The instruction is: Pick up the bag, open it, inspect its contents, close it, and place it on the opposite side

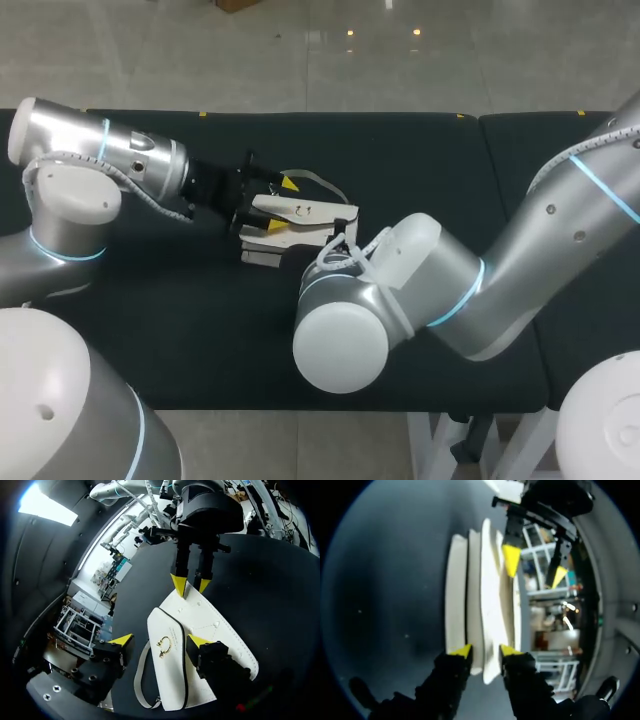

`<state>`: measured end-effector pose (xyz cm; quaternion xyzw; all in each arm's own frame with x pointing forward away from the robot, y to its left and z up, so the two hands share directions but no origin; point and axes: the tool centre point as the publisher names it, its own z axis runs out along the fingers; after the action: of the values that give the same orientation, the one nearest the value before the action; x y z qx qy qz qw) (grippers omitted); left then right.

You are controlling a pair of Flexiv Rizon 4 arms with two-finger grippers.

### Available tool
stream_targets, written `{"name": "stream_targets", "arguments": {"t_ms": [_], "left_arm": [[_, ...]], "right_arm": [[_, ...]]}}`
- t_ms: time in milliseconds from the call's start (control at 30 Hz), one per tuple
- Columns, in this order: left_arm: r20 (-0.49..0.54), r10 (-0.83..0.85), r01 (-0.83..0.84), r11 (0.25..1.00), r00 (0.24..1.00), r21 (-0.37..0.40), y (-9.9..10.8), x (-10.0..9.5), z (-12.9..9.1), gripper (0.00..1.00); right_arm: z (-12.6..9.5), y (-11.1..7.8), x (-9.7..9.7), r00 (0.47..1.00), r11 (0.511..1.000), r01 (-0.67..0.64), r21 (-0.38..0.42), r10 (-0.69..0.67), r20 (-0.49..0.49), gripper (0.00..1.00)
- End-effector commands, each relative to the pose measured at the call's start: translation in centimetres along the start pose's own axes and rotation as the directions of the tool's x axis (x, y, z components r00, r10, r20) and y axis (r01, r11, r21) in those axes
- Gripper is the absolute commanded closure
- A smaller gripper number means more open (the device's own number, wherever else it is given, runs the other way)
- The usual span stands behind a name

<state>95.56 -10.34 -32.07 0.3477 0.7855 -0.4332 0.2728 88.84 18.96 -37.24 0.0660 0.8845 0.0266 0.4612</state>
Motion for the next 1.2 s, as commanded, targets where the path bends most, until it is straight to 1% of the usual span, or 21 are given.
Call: {"name": "stream_targets", "arguments": {"t_ms": [33, 100, 167, 233, 300, 367, 400, 433, 467, 500, 533, 567, 633, 700, 733, 767, 833, 867, 900, 933, 1200], "left_arm": [[0.001, 0.0, 0.0, 1.0, 1.0, -0.006, -1.3, -0.1, -1.4, 0.0], [-0.007, -0.016, 0.015, 1.0, 1.0, -0.02, -1.7, -0.3, -1.8, 0.0], [-0.013, -0.041, 0.041, 0.999, 0.999, -0.033, -1.9, -0.6, -2.3, 0.0], [-0.022, -0.07, 0.068, 0.995, 0.997, -0.075, -2.2, -0.9, -2.6, 0.0], [-0.034, -0.108, 0.104, 0.989, 0.994, -0.109, -2.6, -1.1, -2.8, 0.0], [-0.059, -0.165, 0.157, 0.98, 0.984, -0.126, -2.9, -1.4, -3.2, 0.0], [-0.066, -0.199, 0.187, 0.97, 0.978, -0.156, -3.0, -1.5, -3.3, 0.0], [-0.086, -0.237, 0.219, 0.959, 0.968, -0.178, -3.0, -1.6, -3.4, 0.0], [-0.106, -0.272, 0.249, 0.95, 0.956, -0.19, -3.2, -1.6, -3.7, 0.0], [-0.109, -0.303, 0.276, 0.938, 0.947, -0.211, -3.2, -1.7, -3.8, 0.0], [-0.15, -0.348, 0.31, 0.923, 0.926, -0.226, -3.2, -1.7, -4.0, 0.0], [-0.162, -0.36, 0.318, 0.918, 0.919, -0.236, -3.2, -1.7, -4.1, 0.0], [-0.201, -0.454, 0.392, 0.874, 0.868, -0.286, -3.1, -1.6, -4.5, 0.0], [-0.232, -0.5, 0.417, 0.847, 0.834, -0.33, -2.9, -1.2, -4.7, 0.0], [-0.227, -0.553, 0.449, 0.808, 0.802, -0.382, -2.5, -1.1, -4.8, 0.0], [-0.239, -0.577, 0.465, 0.793, 0.781, -0.393, -2.4, -1.0, -4.9, 0.0], [-0.259, -0.674, 0.537, 0.72, 0.692, -0.44, -2.0, -0.7, -5.3, 0.0], [-0.263, -0.708, 0.563, 0.69, 0.656, -0.454, -1.9, -0.5, -5.5, 0.0], [-0.241, -0.726, 0.573, 0.667, 0.644, -0.477, -1.9, -0.4, -5.7, 0.0], [-0.137, -0.699, 0.492, 0.615, 0.702, -0.617, -2.2, 0.2, -6.6, 0.0], [-0.137, -0.699, 0.492, 0.615, 0.702, -0.617, -2.2, 0.2, -6.6, 0.0]], "right_arm": [[-1.2, -0.3, -0.8, 1.0, 1.0, -0.006, -0.003, 0.005, -0.018, 0.0], [-1.8, -0.5, -1.4, 0.999, 1.0, -0.009, -0.004, 0.009, -0.039, 0.0], [-2.5, -0.6, -2.0, 0.999, 1.0, -0.005, -0.023, 0.004, -0.053, 0.0], [-3.0, -0.8, -2.7, 0.997, 1.0, 0.005, -0.011, -0.005, -0.071, 0.0], [-3.5, -1.0, -3.5, 0.994, 1.0, 0.004, -0.012, -0.005, -0.11, 0.0], [-4.0, -1.2, -4.2, 0.99, 1.0, 0.001, -0.029, -0.005, -0.142, 0.0], [-4.1, -1.4, -4.5, 0.985, 1.0, 0.004, -0.017, -0.007, -0.171, 0.0], [-4.1, -1.5, -4.9, 0.982, 1.0, 0.005, -0.007, -0.006, -0.191, 0.0], [-4.2, -1.6, -5.3, 0.973, 1.0, -0.005, -0.016, 0.001, -0.232, 0.0], [-4.3, -1.7, -5.5, 0.969, 1.0, 0.003, -0.007, -0.005, -0.248, 0.0], [-4.4, -1.7, -6.0, 0.962, 1.0, 0.004, 0.002, -0.004, -0.275, 0.0], [-4.4, -1.8, -6.2, 0.954, 1.0, -0.006, -0.006, 0.004, -0.3, 0.0], [-4.5, -1.9, -6.9, 0.941, 1.0, 0.008, 0.015, -0.002, -0.337, 0.0], [-4.6, -2.1, -7.5, 0.924, 1.0, -0.005, -0.012, 0.0, -0.384, 0.0], [-4.6, -2.3, -7.9, 0.909, 1.0, -0.009, -0.016, 0.001, -0.418, 0.0], [-4.6, -2.4, -8.0, 0.899, 1.0, -0.016, -0.027, 0.003, -0.438, 0.0], [-4.6, -2.8, -8.7, 0.861, 0.997, -0.067, -0.042, 0.037, -0.507, 0.0], [-4.6, -3.2, -8.9, 0.838, 0.991, -0.124, -0.041, 0.083, -0.539, 0.0], [-4.7, -3.5, -9.1, 0.823, 0.987, -0.16, -0.021, 0.121, -0.555, 0.0], [-5.3, -4.2, -9.0, 0.823, 0.989, -0.148, 0.003, 0.125, -0.555, 0.0], [-5.3, -4.2, -9.0, 0.823, 0.989, -0.148, 0.003, 0.125, -0.555, 0.0]]}}
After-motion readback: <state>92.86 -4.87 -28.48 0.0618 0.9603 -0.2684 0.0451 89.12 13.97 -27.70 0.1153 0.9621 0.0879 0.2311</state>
